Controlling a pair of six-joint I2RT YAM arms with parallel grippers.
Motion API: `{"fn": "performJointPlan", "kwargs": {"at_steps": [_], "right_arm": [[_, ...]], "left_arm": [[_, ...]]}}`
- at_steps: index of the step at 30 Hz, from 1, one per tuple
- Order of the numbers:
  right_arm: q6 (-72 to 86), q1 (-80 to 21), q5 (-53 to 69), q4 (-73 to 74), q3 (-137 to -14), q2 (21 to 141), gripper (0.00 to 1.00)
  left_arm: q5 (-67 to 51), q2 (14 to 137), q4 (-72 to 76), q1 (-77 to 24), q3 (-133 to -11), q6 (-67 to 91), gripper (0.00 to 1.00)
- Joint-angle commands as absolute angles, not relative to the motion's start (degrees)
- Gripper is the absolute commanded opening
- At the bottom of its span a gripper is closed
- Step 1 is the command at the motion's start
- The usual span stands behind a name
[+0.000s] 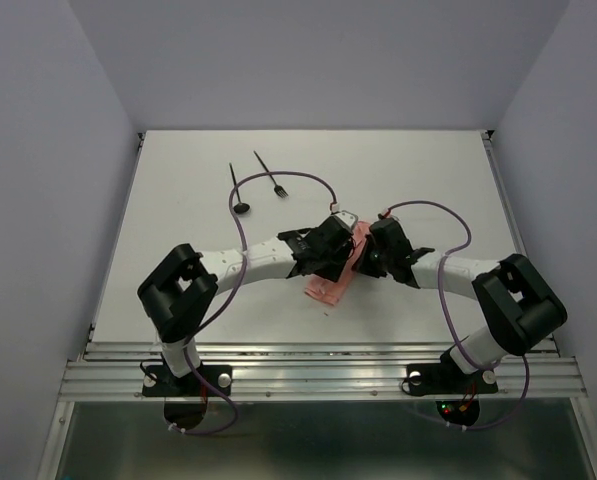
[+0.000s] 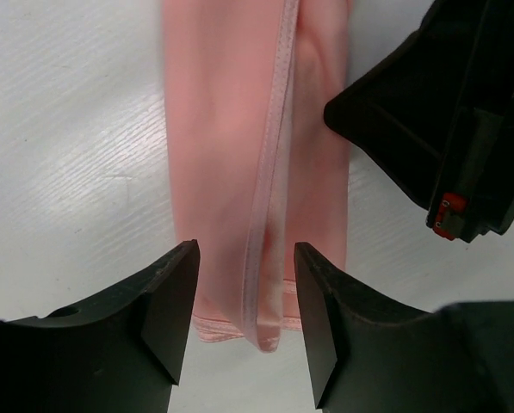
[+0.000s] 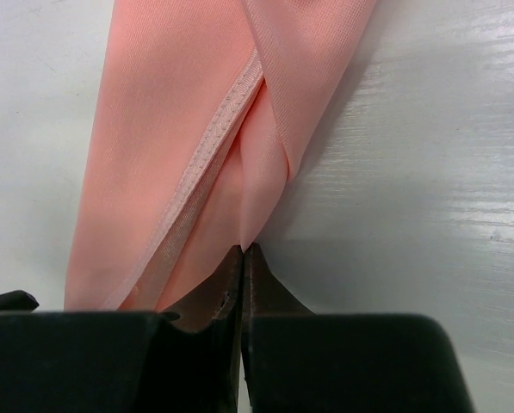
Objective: Fold the napkin into a case and place the utensils inside
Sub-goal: Smooth out the smaller rectangle-folded napkin at the center of the board.
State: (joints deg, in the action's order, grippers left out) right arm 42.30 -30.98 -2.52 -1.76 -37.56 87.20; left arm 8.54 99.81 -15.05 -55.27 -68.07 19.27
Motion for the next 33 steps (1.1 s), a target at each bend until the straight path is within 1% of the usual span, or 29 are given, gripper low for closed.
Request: {"fn": "performJointPlan", "kwargs": {"at_steps": [1, 10, 15, 16, 21, 23, 25, 28, 29, 30, 33], "right_arm": [[41.0, -30.2, -2.1, -4.0, -39.0, 86.5, 0.01], [41.0, -29.7, -1.7, -4.0, -38.6, 85.9, 0.01], [40.8, -29.2, -1.7, -4.0, -38.3, 85.2, 0.01], [40.9, -29.2, -1.6, -4.0, -38.3, 85.2, 0.01], [40.8, -29.2, -1.5, -4.0, -38.1, 84.6, 0.01], [40.8, -28.7, -1.5, -4.0, -38.0, 84.4, 0.01], [40.8, -28.7, -1.4, -4.0, -37.8, 84.3, 0.01], [40.7, -28.7, -1.3, -4.0, -37.6, 84.1, 0.01], [40.7, -28.7, -1.3, -4.0, -37.6, 84.1, 0.01], [40.6, -28.7, -1.3, -4.0, -37.6, 84.0, 0.01], [40.5, -28.1, -1.3, -4.0, -37.4, 83.8, 0.01]], "left_arm": [[9.7, 100.9, -13.8, -57.4, -70.5, 16.7, 0.59], [12.7, 105.6, -13.7, -60.3, -72.7, 14.3, 0.61], [15.5, 107.5, -13.9, -60.7, -73.6, 14.2, 0.57], [15.8, 107.6, -13.8, -60.7, -73.7, 14.1, 0.55], [16.4, 108.8, -13.9, -60.8, -73.9, 13.9, 0.48], [17.0, 109.2, -13.9, -60.9, -74.0, 13.9, 0.43], [17.1, 109.6, -13.8, -60.9, -74.0, 13.8, 0.41], [17.3, 110.3, -13.8, -61.0, -74.4, 13.5, 0.36], [17.3, 110.3, -13.8, -61.0, -74.6, 13.4, 0.31], [17.4, 110.6, -13.8, -60.9, -74.6, 13.4, 0.29], [17.4, 110.7, -13.9, -61.0, -75.0, 13.3, 0.15]]}}
